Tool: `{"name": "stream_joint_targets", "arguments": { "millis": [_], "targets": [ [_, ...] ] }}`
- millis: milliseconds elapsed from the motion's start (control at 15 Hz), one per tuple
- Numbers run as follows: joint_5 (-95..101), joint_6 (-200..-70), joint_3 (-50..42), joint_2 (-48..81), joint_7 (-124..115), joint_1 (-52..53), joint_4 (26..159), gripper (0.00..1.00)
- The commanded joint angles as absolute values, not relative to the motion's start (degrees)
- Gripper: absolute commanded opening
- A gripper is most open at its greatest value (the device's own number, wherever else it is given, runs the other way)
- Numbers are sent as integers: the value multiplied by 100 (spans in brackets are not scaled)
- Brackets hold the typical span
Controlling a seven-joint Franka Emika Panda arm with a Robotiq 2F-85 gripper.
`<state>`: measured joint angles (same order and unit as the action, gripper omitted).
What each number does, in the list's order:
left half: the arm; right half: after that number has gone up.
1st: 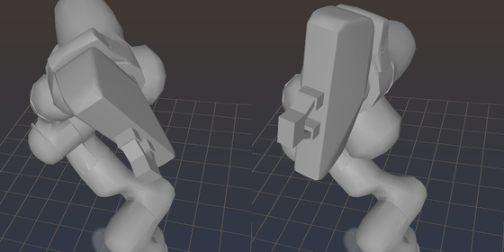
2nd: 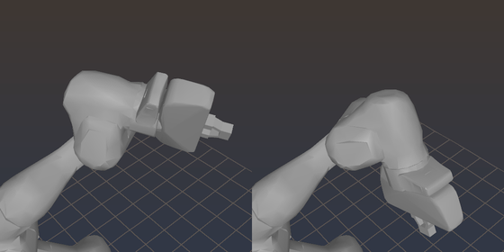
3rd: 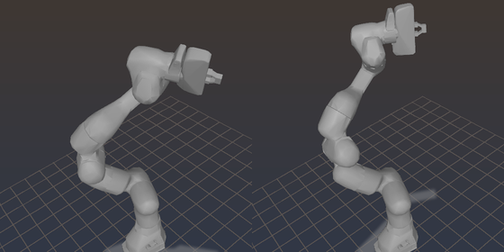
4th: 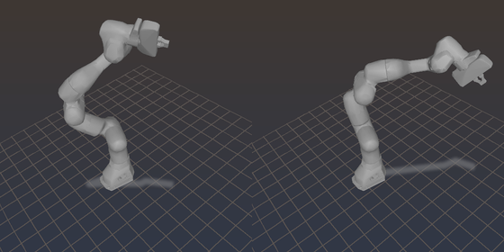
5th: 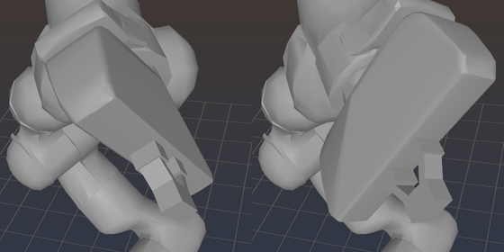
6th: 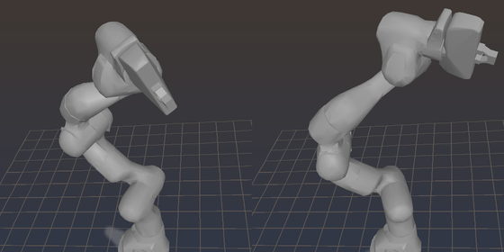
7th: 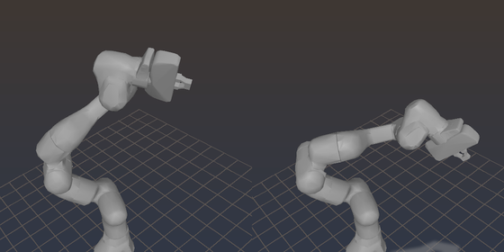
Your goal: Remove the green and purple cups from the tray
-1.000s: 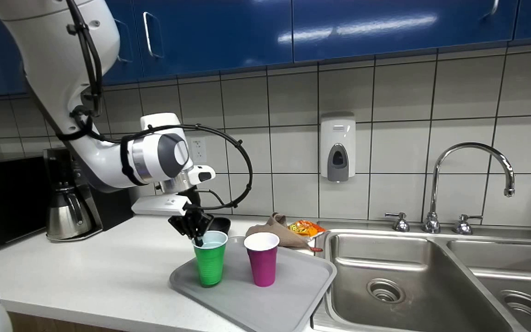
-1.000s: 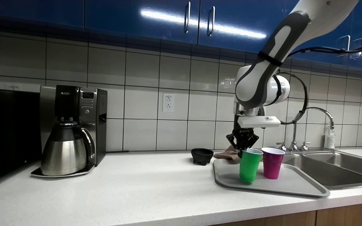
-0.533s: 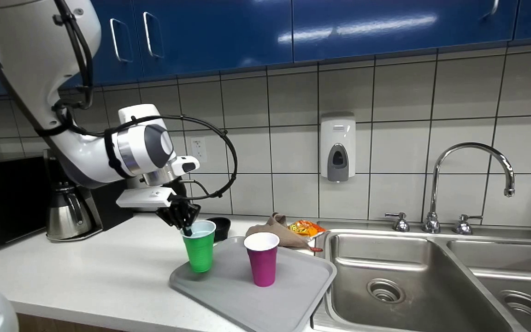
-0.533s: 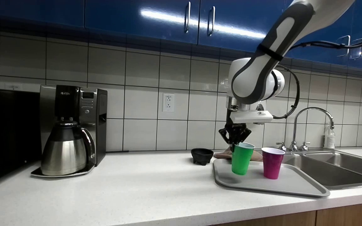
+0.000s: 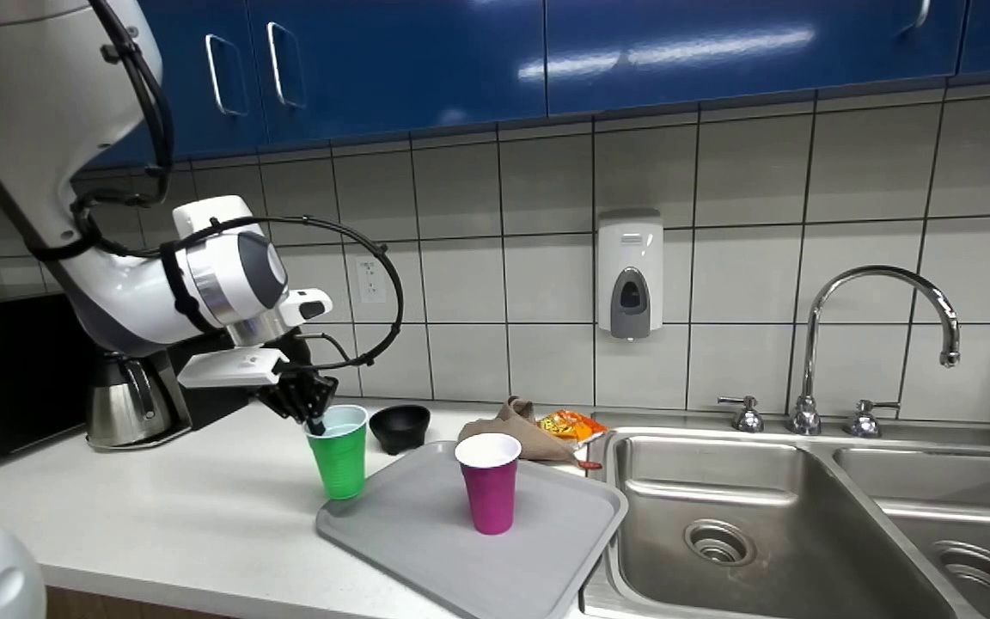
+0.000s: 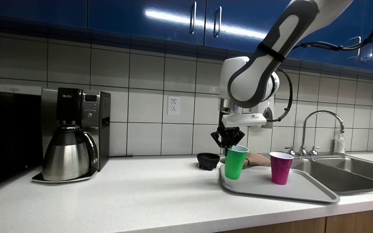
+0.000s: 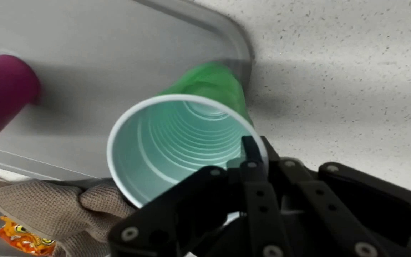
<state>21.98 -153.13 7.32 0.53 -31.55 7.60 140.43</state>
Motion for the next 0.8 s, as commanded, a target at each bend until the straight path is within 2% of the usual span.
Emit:
{"name": "stream_joint_targets", "arguments": {
  "millis": [0,733],
  "targets": [
    [2525,-15217,830,394,-3633,934,13665,1],
    [2996,-15178,609,1329,-4339,1816,12725,1]
  ]
}}
